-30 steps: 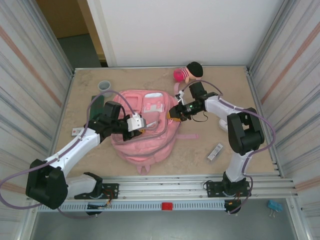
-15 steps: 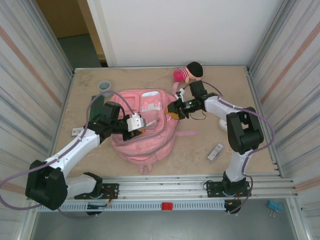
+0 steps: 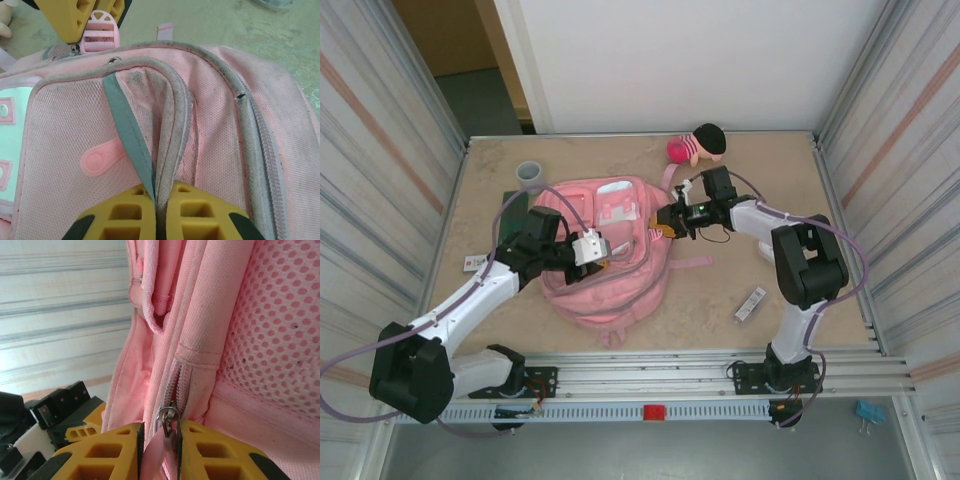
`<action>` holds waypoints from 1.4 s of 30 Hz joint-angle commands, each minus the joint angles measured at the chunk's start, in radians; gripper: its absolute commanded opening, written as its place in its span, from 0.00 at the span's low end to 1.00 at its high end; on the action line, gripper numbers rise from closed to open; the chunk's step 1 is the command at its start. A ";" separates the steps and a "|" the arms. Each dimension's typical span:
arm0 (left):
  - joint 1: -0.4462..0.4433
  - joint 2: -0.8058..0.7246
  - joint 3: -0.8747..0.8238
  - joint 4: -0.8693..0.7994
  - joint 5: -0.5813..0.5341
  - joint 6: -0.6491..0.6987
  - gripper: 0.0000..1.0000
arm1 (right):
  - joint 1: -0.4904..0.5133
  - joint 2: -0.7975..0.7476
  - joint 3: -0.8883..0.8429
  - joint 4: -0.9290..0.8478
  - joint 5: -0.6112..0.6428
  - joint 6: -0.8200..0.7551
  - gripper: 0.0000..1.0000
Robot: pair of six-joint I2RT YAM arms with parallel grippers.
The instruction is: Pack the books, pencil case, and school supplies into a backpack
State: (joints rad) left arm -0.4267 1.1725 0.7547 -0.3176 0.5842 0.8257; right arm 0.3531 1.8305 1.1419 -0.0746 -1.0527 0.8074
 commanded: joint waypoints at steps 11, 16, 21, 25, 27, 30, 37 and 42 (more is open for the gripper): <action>-0.006 -0.007 -0.009 0.031 -0.006 0.054 0.00 | 0.021 -0.060 -0.014 -0.004 0.003 0.032 0.24; -0.020 0.009 0.007 -0.033 -0.050 0.126 0.00 | 0.037 -0.023 0.080 -0.185 0.111 -0.122 0.15; -0.019 0.019 0.008 -0.078 -0.117 0.186 0.00 | 0.091 -0.108 0.062 -0.325 0.269 -0.374 0.06; -0.015 0.006 0.002 -0.078 -0.135 0.204 0.00 | 0.133 -0.205 -0.008 -0.358 0.351 -0.532 0.01; -0.015 0.006 0.004 -0.085 -0.134 0.218 0.00 | 0.149 -0.237 -0.015 -0.393 0.378 -0.607 0.01; -0.018 0.010 0.013 -0.104 -0.133 0.243 0.00 | 0.173 -0.265 0.001 -0.444 0.417 -0.696 0.00; -0.014 -0.003 0.016 -0.085 -0.102 0.216 0.00 | 0.185 -0.239 0.054 -0.632 0.509 -0.820 0.08; -0.014 -0.012 -0.002 -0.064 -0.090 0.207 0.00 | 0.159 -0.196 0.051 -0.734 0.467 -0.806 0.36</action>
State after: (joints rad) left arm -0.4511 1.1854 0.7494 -0.4210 0.5198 1.0504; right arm 0.5213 1.6100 1.1717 -0.6636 -0.5533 0.0360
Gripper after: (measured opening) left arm 0.075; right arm 0.331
